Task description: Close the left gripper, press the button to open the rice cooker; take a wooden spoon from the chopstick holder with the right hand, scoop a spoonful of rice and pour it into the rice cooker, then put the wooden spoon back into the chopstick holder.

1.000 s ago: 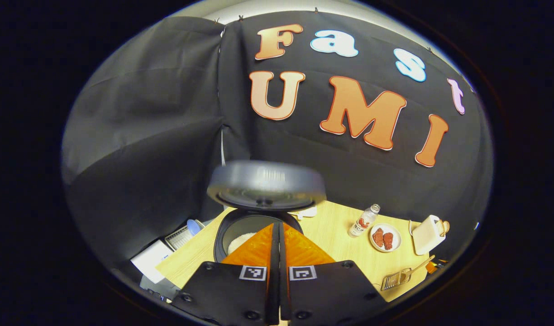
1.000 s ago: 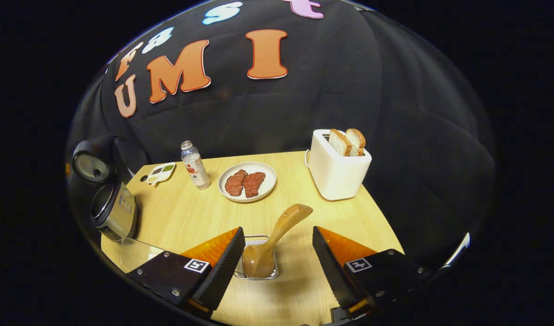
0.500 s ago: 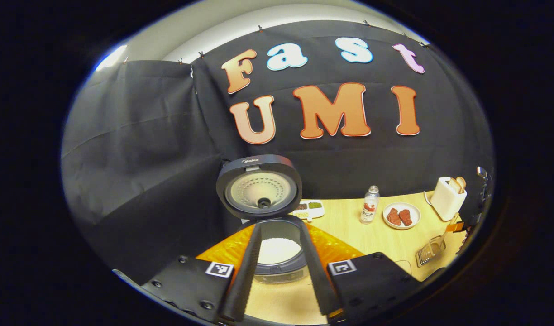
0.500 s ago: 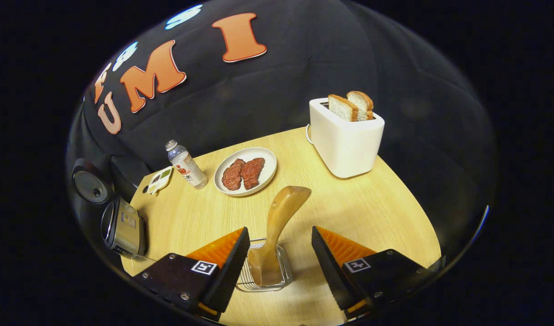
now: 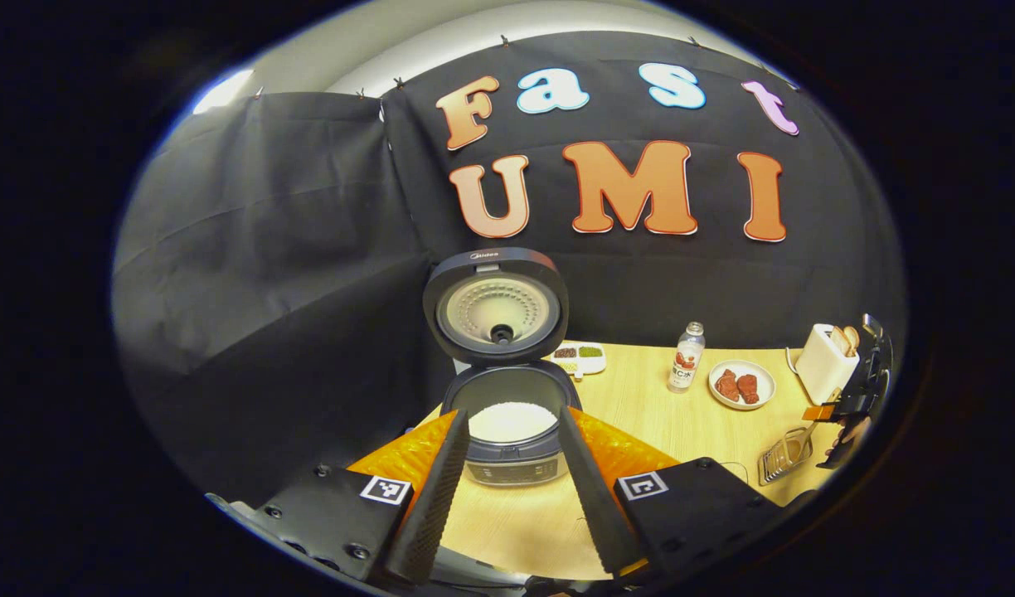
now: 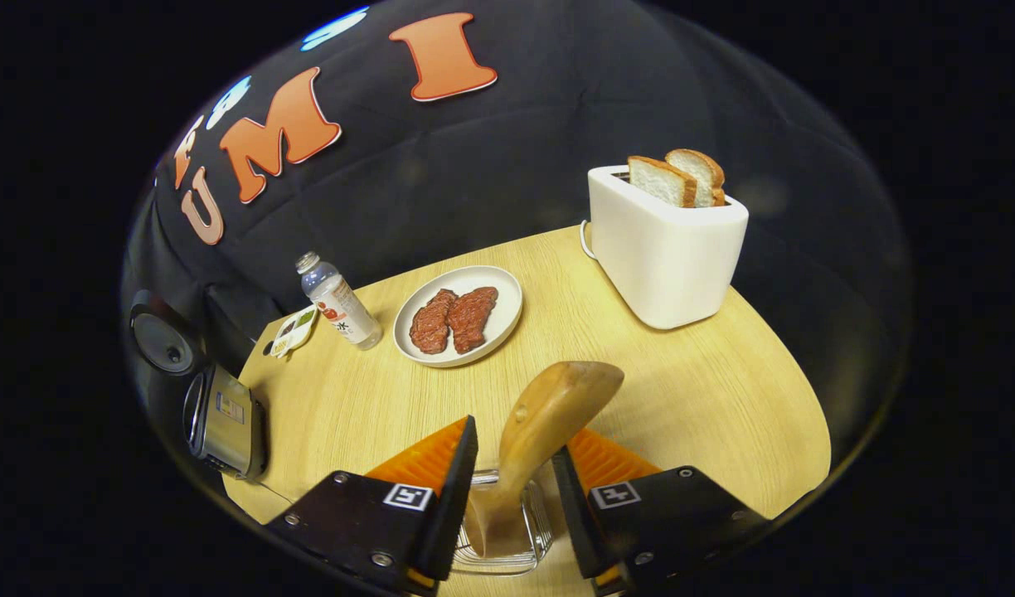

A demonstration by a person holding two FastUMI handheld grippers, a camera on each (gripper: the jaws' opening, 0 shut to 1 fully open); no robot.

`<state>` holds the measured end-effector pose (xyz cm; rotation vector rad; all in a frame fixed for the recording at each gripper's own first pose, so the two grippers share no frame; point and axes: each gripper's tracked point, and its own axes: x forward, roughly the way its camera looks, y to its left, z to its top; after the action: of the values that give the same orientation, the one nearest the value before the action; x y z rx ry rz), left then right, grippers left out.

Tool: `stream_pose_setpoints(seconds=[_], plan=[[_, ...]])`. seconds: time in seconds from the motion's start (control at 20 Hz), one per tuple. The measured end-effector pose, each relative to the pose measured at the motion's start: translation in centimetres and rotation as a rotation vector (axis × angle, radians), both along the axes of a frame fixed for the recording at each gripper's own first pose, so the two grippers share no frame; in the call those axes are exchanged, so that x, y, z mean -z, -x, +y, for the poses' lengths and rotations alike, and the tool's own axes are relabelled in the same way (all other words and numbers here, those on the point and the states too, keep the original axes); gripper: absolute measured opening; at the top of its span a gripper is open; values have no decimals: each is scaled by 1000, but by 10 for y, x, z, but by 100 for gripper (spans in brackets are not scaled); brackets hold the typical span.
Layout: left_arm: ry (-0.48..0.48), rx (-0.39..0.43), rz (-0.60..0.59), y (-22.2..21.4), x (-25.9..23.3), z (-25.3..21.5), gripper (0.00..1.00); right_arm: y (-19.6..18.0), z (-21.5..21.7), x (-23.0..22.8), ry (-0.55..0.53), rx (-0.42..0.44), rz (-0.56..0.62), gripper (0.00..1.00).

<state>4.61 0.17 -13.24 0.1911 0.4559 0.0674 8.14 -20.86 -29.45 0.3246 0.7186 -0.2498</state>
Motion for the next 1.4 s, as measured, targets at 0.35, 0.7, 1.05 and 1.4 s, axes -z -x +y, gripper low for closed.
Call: stream_pose_setpoints(seconds=[0.35, 0.7, 1.05, 1.4], plan=[[-19, -23, 16, 9, 10, -10, 76, 15, 8, -6, -92, 13, -53, 16], [-8, -21, 16, 9, 20, -26, 76, 35, 6, -11, -134, 41, -85, 9], [11, 2, -81, -14, 5, -13, 87, 40, 15, -99, -78, 86, -245, 7], [15, 61, -98, -15, 19, 14, 100, 51, 128, -162, -117, -75, -331, 7]])
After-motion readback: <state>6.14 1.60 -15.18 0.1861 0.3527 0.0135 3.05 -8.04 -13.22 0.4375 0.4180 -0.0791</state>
